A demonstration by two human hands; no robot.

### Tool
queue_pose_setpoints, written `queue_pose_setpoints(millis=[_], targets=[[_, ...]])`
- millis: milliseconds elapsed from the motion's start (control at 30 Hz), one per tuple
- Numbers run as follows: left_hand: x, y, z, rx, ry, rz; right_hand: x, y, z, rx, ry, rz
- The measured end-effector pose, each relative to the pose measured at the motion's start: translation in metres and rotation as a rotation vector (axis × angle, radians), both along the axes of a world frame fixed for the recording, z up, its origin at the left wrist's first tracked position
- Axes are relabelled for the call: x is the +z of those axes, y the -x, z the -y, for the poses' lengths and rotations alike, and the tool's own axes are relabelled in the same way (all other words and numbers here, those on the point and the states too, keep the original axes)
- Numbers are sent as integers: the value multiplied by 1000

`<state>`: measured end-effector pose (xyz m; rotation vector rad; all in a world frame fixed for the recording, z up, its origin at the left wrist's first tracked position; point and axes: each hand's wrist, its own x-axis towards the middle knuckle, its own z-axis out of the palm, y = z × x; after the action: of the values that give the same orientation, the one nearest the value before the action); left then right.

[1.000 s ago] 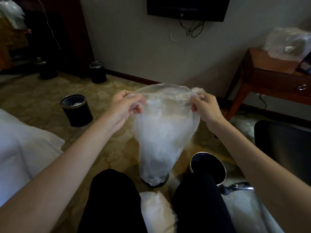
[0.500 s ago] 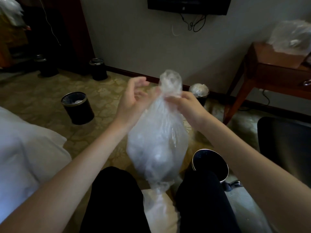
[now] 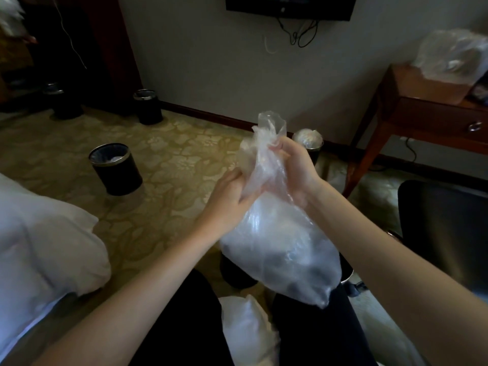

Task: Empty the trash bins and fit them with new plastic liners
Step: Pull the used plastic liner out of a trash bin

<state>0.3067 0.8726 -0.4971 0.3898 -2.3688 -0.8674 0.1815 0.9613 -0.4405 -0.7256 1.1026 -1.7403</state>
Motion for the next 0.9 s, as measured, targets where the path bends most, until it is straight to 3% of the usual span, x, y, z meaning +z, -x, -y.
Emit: queue_pose_setpoints(millis=[167, 300, 400, 500, 600, 700, 900], targets=[[-17, 1, 3, 57, -14, -28, -4, -3, -4, -25, -6, -126], [-21, -1, 9, 203, -381, -33, -9, 7, -14, -50, 21, -168], [-14, -2, 14, 314, -617, -83, -21, 11, -22, -281, -73, -155], [-9, -1, 16, 330, -774, -135, -32, 6, -34, -530, -225, -369], [-7, 1, 16, 382, -796, -174, -44, 1, -44, -402, -373, -565], [-11, 6, 13, 453, -774, -190, -56, -10, -43, -256, -374, -665], [-20, 8, 1, 443, -750, -134, -54, -29, -28, -489, -247, -568]])
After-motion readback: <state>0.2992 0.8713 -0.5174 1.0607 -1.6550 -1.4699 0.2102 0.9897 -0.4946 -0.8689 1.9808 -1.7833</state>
